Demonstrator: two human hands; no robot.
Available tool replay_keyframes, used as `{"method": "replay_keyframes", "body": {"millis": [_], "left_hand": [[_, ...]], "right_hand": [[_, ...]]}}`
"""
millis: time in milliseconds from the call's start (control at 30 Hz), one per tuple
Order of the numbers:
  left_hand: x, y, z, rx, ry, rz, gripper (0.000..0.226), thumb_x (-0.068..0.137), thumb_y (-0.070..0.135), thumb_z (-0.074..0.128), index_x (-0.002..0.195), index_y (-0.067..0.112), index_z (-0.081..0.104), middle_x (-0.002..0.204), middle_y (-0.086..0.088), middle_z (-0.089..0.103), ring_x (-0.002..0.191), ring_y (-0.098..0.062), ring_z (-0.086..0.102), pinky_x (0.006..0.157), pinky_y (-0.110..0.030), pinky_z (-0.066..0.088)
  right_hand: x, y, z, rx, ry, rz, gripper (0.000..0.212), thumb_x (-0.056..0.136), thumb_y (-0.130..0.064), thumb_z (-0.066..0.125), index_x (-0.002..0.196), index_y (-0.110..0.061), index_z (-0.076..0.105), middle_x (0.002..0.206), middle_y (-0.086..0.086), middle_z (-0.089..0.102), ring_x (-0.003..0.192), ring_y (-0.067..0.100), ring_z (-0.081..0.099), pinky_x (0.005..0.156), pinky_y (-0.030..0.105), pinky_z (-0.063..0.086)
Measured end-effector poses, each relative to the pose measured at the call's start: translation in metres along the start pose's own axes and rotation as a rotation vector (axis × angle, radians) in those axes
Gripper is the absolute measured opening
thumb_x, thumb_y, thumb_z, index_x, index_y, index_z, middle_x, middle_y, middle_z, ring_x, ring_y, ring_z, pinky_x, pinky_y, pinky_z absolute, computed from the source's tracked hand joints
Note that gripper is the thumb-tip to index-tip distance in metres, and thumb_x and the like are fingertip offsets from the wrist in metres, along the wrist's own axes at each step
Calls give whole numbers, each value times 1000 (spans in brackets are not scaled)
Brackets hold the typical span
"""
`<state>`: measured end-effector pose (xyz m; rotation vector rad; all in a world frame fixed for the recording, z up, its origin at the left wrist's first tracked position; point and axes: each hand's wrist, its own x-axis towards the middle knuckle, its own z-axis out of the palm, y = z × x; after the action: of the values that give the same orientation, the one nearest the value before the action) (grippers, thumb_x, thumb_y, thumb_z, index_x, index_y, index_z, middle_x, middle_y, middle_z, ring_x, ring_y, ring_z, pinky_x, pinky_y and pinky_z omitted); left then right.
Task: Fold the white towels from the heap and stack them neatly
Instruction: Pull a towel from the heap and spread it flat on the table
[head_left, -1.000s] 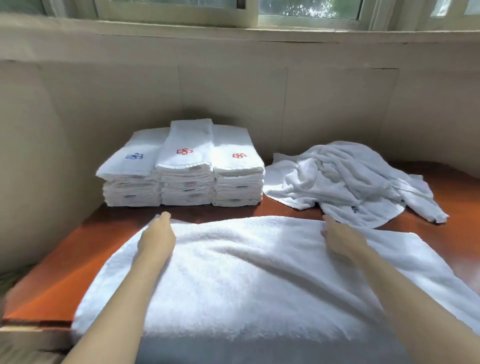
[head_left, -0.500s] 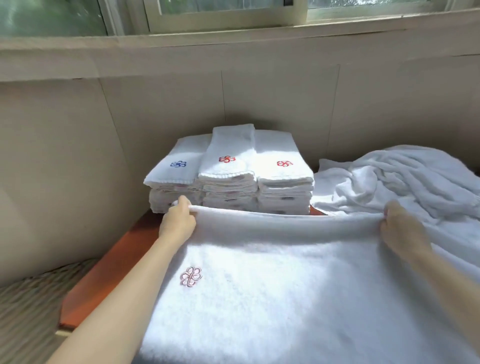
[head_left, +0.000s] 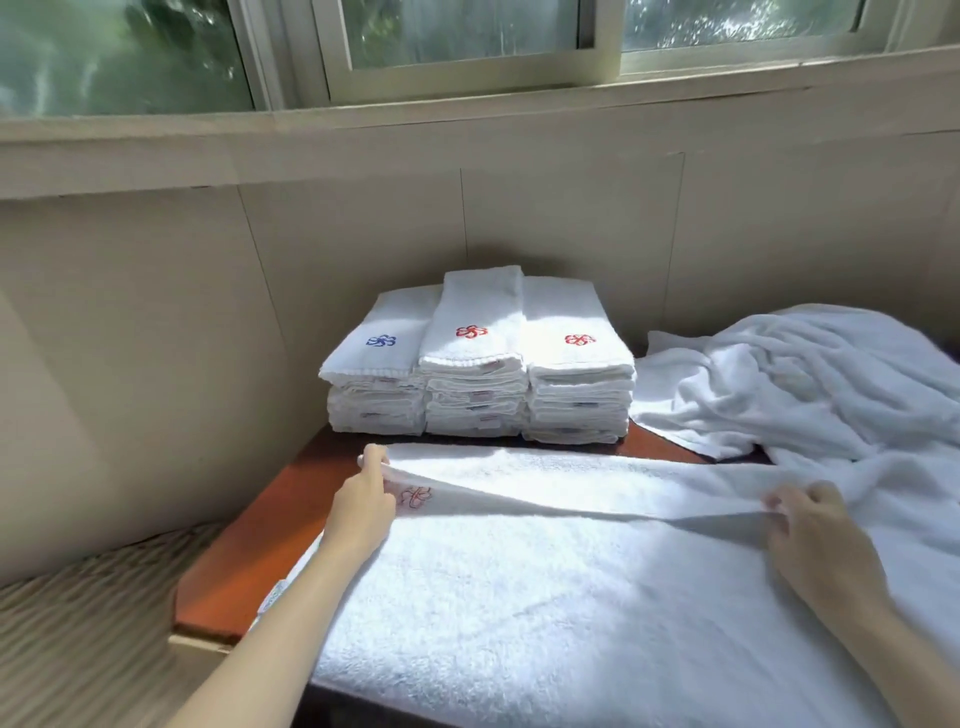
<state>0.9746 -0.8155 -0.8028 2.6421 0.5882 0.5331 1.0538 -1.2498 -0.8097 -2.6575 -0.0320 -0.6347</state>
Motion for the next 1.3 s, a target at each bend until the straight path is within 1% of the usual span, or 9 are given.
{"method": "replay_keyframes", "body": {"millis": [200, 300, 400, 567, 700, 833, 967, 1133, 1300], "left_hand": [[-19, -4, -5, -118, 143, -166, 27, 69, -12, 37, 79, 14, 36, 64, -6, 43, 57, -22, 33, 52, -34, 20], [-23, -7, -7, -253, 223, -269, 26, 70, -14, 36, 69, 10, 44, 67, -8, 48, 65, -26, 41, 53, -32, 24], [-26, -6, -8, -292, 266, -313, 26, 72, -14, 35, 63, 9, 46, 68, -11, 52, 66, -28, 44, 52, -31, 26], [-28, -1, -11, -269, 290, -378, 28, 77, -11, 37, 61, 11, 42, 66, -10, 48, 64, -28, 43, 48, -29, 25], [-33, 4, -14, -15, 195, -367, 23, 84, -8, 39, 80, 4, 58, 86, -17, 61, 81, -35, 55, 62, -34, 38], [-42, 17, -21, 261, 106, -374, 27, 91, 4, 41, 101, 8, 65, 106, -7, 63, 103, -28, 54, 76, -35, 43], [-52, 52, -14, 371, 26, -252, 28, 89, 12, 45, 106, 17, 67, 131, 1, 50, 122, -22, 40, 99, -34, 33], [-74, 163, 29, 190, -230, 104, 37, 88, 10, 38, 117, 18, 61, 129, -2, 49, 121, -25, 40, 98, -37, 36], [-107, 270, 81, -106, -315, 479, 32, 96, 26, 42, 119, 16, 62, 128, -3, 53, 123, -22, 42, 103, -32, 35]], "right_hand": [[-22, -28, -22, 234, 278, 56, 9, 81, -10, 48, 86, -3, 51, 89, 21, 52, 69, 42, 55, 57, 43, 42], [-27, -34, -22, 152, 42, 41, 15, 78, -4, 52, 65, -6, 42, 65, 8, 46, 62, 32, 46, 53, 35, 31], [-28, -29, -22, 103, -187, 84, 21, 75, -3, 55, 58, -6, 43, 64, 6, 47, 64, 29, 44, 56, 37, 33], [-36, -25, -36, 390, 22, 208, 19, 63, -20, 39, 50, -11, 30, 48, 9, 38, 53, 24, 38, 51, 32, 29], [-34, -13, -38, 313, -222, 134, 20, 72, 2, 53, 56, -10, 50, 65, 6, 54, 68, 29, 50, 63, 39, 37], [-37, -3, -40, 331, -329, 26, 34, 69, 12, 52, 61, -20, 61, 75, -7, 62, 76, 17, 57, 65, 30, 40], [-28, 8, -43, 527, -172, 299, 20, 76, -5, 57, 65, -17, 69, 78, 3, 69, 82, 26, 59, 72, 36, 43], [-18, 24, -46, 741, 97, 607, 21, 81, -5, 51, 90, -17, 67, 99, 12, 66, 96, 33, 59, 87, 44, 48], [-13, 54, -50, 799, 241, 670, 31, 74, 2, 44, 93, -19, 57, 93, 4, 60, 89, 38, 65, 86, 55, 51]]}}
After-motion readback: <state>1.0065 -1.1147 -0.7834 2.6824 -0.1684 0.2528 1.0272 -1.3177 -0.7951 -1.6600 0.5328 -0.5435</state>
